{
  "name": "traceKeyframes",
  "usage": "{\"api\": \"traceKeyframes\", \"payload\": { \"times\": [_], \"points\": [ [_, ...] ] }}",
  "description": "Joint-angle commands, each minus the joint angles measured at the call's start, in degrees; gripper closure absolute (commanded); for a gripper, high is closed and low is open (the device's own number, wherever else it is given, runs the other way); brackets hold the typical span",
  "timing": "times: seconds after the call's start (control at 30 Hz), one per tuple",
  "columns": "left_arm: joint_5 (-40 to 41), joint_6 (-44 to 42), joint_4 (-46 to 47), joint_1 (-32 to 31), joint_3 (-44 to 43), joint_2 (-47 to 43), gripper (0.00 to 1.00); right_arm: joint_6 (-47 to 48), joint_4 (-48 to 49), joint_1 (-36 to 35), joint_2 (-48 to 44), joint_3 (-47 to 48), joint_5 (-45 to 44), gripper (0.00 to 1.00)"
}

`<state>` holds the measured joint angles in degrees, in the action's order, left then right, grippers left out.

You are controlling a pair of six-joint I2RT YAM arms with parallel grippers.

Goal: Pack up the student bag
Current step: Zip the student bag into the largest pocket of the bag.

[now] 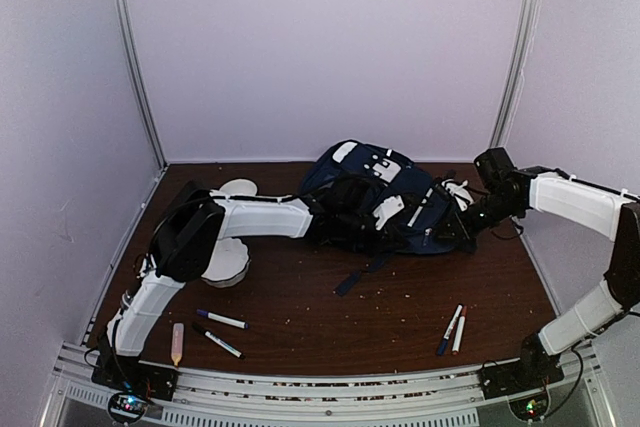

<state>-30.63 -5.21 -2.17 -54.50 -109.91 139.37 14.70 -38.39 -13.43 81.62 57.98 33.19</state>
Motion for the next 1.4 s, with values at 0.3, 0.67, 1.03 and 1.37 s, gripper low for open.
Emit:
{"api": "traceKeyframes", "payload": {
  "times": [0.3,0.67,1.03,1.37],
  "points": [
    [-5.3,6.8,11.3,0.1,-3.5,-2.6,1.0,-7.7,6.4,-5.6,5.1,1.8,-6.2,0.58],
    [-4.7,3.2,9.2,-1.4,-3.3,-3.3,1.0,-10.9,6.7,-6.3,11.0,5.1,-9.1,0.71],
    [-1.0,-1.9,5.0,-1.2,-0.4,-5.1,1.0,-5.0,-2.3,-3.3,6.4,4.3,-10.1,0.92],
    [4.5,-6.3,3.1,-0.4,7.2,-9.3,1.0,-1.1,-6.7,1.5,5.0,3.4,-11.0,1.0]
  ]
}}
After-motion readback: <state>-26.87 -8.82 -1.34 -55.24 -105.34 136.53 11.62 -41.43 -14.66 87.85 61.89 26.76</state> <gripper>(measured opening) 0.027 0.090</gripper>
